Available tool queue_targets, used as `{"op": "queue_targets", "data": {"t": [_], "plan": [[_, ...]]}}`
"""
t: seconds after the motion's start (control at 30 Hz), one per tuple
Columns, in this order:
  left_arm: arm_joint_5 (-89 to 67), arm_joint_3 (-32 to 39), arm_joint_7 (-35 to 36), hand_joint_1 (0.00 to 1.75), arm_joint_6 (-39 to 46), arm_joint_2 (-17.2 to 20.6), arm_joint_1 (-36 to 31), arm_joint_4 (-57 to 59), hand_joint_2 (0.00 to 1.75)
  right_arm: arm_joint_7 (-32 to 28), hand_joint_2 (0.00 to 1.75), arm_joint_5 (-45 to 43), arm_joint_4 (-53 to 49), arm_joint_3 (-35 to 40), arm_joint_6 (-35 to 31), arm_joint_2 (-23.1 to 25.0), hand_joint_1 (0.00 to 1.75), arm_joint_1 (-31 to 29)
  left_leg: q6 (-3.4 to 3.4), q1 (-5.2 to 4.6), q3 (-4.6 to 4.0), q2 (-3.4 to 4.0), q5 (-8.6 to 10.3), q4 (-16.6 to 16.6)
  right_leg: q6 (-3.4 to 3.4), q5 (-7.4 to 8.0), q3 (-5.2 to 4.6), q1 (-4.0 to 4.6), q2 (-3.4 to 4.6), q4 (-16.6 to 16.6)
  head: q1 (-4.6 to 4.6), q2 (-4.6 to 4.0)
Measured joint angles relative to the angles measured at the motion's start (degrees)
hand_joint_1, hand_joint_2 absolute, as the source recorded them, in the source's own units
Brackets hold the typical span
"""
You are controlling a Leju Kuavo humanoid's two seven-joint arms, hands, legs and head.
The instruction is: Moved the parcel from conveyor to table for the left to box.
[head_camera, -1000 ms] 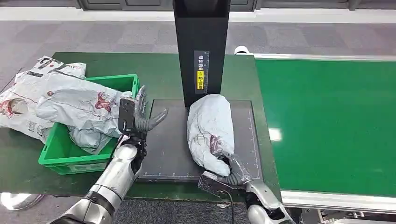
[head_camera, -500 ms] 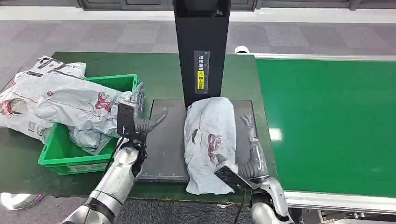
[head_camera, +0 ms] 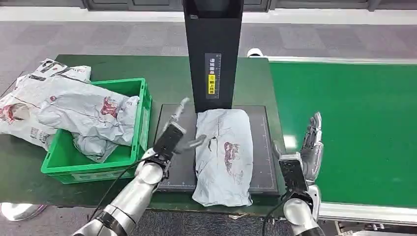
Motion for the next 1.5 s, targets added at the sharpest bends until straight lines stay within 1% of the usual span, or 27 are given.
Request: {"op": "queue_targets", "data": {"t": [0.07, 0.17, 0.23, 0.27, 0.37, 0.4, 0.47, 0.63, 0.73, 0.8, 0.9, 0.93, 0.97, 1.23, 1.3, 1.4, 1.43, 1.5], "plan": [[-2.93, -2.14, 2.45, 0.00, 0.96, 0.00, -0.59, 1.73, 1.75, -0.55, 1.75, -0.94, 1.11, -0.85, -0.04, 0.00, 0.00, -0.36, 0.00, -0.01, 0.01, 0.02, 0.00, 0.00, 0.00, 0.00, -0.02, 0.00, 0.02, 0.00, 0.00, 0.00], [-9.78, -5.51, 8.07, 0.00, 3.08, -0.06, -2.38, 6.58, 1.75, -2.23, 1.75, -3.32, 1.94, -1.55, 0.02, 0.00, 0.00, -0.50, 0.00, -0.02, 0.00, 0.01, 0.00, 0.00, 0.00, 0.00, -0.03, 0.01, 0.02, 0.00, 0.00, 0.00], [-12.79, -7.77, 9.80, 0.00, 3.74, -0.30, -2.95, 9.65, 1.75, -2.84, 1.75, -4.00, 2.27, -1.83, 0.13, 0.00, 0.00, -0.50, -0.01, -0.02, 0.00, 0.01, 0.00, 0.00, 0.00, -0.01, -0.03, 0.02, 0.02, 0.01, 0.00, 0.00], [-14.32, -8.75, 11.22, 0.00, 3.16, -0.44, -3.40, 11.28, 1.75, -2.88, 1.75, -4.04, 2.47, -1.83, 0.33, 0.00, 0.00, -0.52, -0.01, -0.02, 0.00, 0.01, 0.00, 0.00, -0.01, -0.01, -0.03, 0.03, 0.02, 0.01, 0.00, 0.00], [-21.66, -12.75, 19.50, 0.00, -1.37, -1.18, -6.11, 18.13, 1.75, -2.99, 1.75, -3.89, 3.15, -1.83, 0.55, 0.44, 0.00, -0.74, -0.01, -0.01, 0.02, 0.00, 0.00, -0.01, -0.01, -0.01, -0.02, 0.02, 0.02, 0.02, 0.00, 0.00], [-23.48, -13.72, 20.92, 1.75, -2.34, -1.42, -7.06, 19.39, 1.75, -3.08, 1.75, -3.78, 3.23, -1.83, 0.50, 0.66, 0.00, -0.72, -0.01, -0.01, 0.03, -0.01, -0.01, -0.01, 0.00, -0.02, 0.05, 0.02, -0.01, 0.02, -0.02, 0.00], [-25.20, -15.67, 22.60, 1.75, -3.68, -2.03, -9.00, 22.08, 1.75, -3.15, 1.75, -3.56, 3.32, -1.83, 0.46, 0.96, 0.00, -0.79, 0.02, 0.00, 0.13, -0.19, -0.01, -0.02, 0.02, -0.09, 0.26, 0.01, -0.30, 0.01, -0.02, 0.00], [-27.14, -17.52, 24.04, 1.75, -4.88, -2.93, -10.43, 25.33, 1.75, -3.58, 1.75, -2.71, 3.23, -1.83, -0.37, 1.49, 0.00, -0.63, 0.17, 0.00, 0.53, -0.20, -0.11, -0.03, 0.13, -0.26, 0.72, -0.04, -0.36, -0.06, 0.00, 0.00], [-28.72, -17.81, 25.59, 1.75, -3.63, -3.10, -10.57, 25.94, 1.75, -3.30, 1.75, -1.99, 2.36, -1.83, -0.11, 1.84, 0.00, 0.28, 0.19, -0.01, 0.56, -0.17, -0.13, -0.03, 0.14, -0.23, 0.86, -0.08, -0.35, -0.06, 0.00, 0.00], [-28.87, -17.81, 25.68, 1.75, -2.71, -3.06, -10.74, 26.09, 1.75, -3.61, 1.75, -1.57, 1.72, -1.83, -0.42, 2.08, 0.00, 0.97, 0.18, -0.02, 0.31, -0.13, -0.17, -0.03, 0.11, -0.20, 0.91, -0.09, -0.29, -0.06, 0.00, 0.00], [-28.91, -17.81, 25.68, 1.75, -2.27, -2.97, -11.08, 26.42, 1.75, -3.85, 1.75, -1.46, 0.92, -1.90, -0.55, 2.25, 0.00, 1.42, 0.12, -0.01, 0.44, -0.10, -0.19, -0.03, 0.09, -0.19, 0.93, -0.07, -0.25, -0.05, 0.00, 0.00], [-28.93, -17.81, 25.68, 1.75, -2.28, -2.97, -11.18, 26.47, 1.75, -3.85, 1.75, -1.46, 0.74, -1.90, -0.55, 2.27, 0.00, 1.50, 0.08, -0.01, 0.75, -0.10, -0.16, -0.03, 0.06, -0.17, 0.92, -0.06, -0.25, -0.05, -0.02, 0.00], [-28.93, -17.81, 25.68, 1.75, -2.25, -2.95, -11.20, 26.49, 1.75, -3.85, 1.75, -1.46, 0.59, -1.90, -0.59, 2.27, 0.00, 1.59, 0.08, -0.01, 0.83, -0.10, -0.09, -0.03, 0.00, -0.11, 0.91, -0.03, -0.25, -0.04, 0.00, 0.00], [-28.93, -17.81, 25.68, 1.75, -2.10, -2.97, -11.44, 26.68, 1.75, -3.85, 1.75, -1.42, 0.06, -1.92, -0.65, 2.32, 0.00, 1.86, 0.00, -0.01, 0.83, -0.11, -0.13, -0.04, -0.06, -0.17, 0.89, 0.04, -0.26, -0.01, 0.00, 0.00], [-28.43, -17.59, 25.20, 1.75, -0.15, -2.82, -11.48, 26.62, 1.75, -4.33, 1.75, -1.51, -0.16, -1.99, -1.18, 2.32, 0.00, 2.02, 0.00, -0.01, 0.82, -0.10, -0.14, -0.05, -0.06, -0.18, 0.89, 0.04, -0.26, -0.01, 0.00, 0.00], [-26.52, -15.44, 24.24, 1.75, 4.31, -1.57, -11.37, 24.54, 1.75, -4.92, 1.75, -1.94, -1.01, -2.18, -1.51, 2.34, 0.00, 2.51, -0.09, -0.01, 0.67, -0.07, -0.05, -0.04, -0.12, -0.11, 0.67, 0.05, -0.22, 0.03, 0.00, 0.00], [-24.02, -14.37, 24.26, 1.75, 7.16, -0.28, -11.47, 23.38, 1.75, -5.05, 1.75, -2.25, -1.40, -2.25, -1.75, 2.34, 0.00, 2.77, -0.15, -0.01, 0.58, -0.05, -0.01, -0.04, -0.16, -0.08, 0.56, 0.05, -0.18, 0.05, 0.00, 0.00], [-17.37, -12.92, 24.63, 1.75, 16.91, 3.09, -12.64, 18.31, 1.75, -5.53, 1.75, -2.88, -2.58, -2.49, -2.38, 2.38, 0.00, 3.59, -0.27, 0.06, 0.42, 0.14, 0.11, -0.04, -0.30, 0.08, 0.32, 0.11, 0.03, 0.08, 0.00, 0.00]]}}
